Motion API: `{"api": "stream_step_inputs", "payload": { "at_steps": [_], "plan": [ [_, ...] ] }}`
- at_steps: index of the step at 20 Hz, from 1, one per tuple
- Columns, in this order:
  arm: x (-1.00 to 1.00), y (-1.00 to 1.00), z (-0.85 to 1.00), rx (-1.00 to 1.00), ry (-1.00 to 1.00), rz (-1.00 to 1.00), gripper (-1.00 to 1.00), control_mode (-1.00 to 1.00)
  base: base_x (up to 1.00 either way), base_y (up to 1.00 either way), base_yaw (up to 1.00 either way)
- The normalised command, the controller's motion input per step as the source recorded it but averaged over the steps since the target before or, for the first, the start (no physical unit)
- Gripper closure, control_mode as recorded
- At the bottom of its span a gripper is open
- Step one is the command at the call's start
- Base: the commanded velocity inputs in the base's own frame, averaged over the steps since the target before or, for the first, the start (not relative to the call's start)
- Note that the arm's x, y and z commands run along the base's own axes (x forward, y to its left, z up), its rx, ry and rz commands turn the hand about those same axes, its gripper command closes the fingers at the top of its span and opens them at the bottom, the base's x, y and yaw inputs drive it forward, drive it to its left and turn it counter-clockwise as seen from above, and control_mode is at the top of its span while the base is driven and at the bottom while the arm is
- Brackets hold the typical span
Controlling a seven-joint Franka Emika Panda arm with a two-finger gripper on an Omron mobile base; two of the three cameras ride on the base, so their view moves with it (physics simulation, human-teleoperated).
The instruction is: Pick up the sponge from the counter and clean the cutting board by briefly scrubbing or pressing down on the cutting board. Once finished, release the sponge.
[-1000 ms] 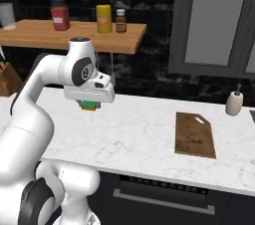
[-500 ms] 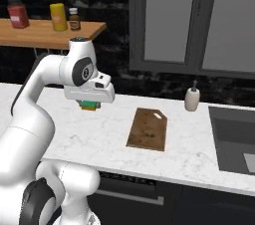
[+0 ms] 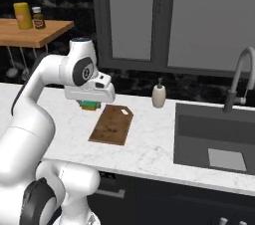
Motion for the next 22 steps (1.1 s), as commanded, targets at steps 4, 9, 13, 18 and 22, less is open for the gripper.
{"api": "stream_step_inputs", "payload": {
  "at_steps": [4,9,13,18,22],
  "plan": [
    [0.08,0.0,-0.11,0.0,0.01,0.0,1.0,-1.0,0.16,-0.04,0.0],
    [0.29,0.0,-0.39,0.0,0.09,0.0,1.0,-1.0,0.0,0.0,0.0],
    [0.11,-0.01,-0.12,0.0,0.07,0.0,1.0,-1.0,0.0,0.0,0.0],
    [0.31,0.04,-0.2,0.0,0.03,0.0,1.0,-1.0,0.0,0.0,0.0],
    [0.7,0.14,-0.44,0.0,0.11,0.0,1.0,-1.0,0.0,0.0,0.0]
  ]
}}
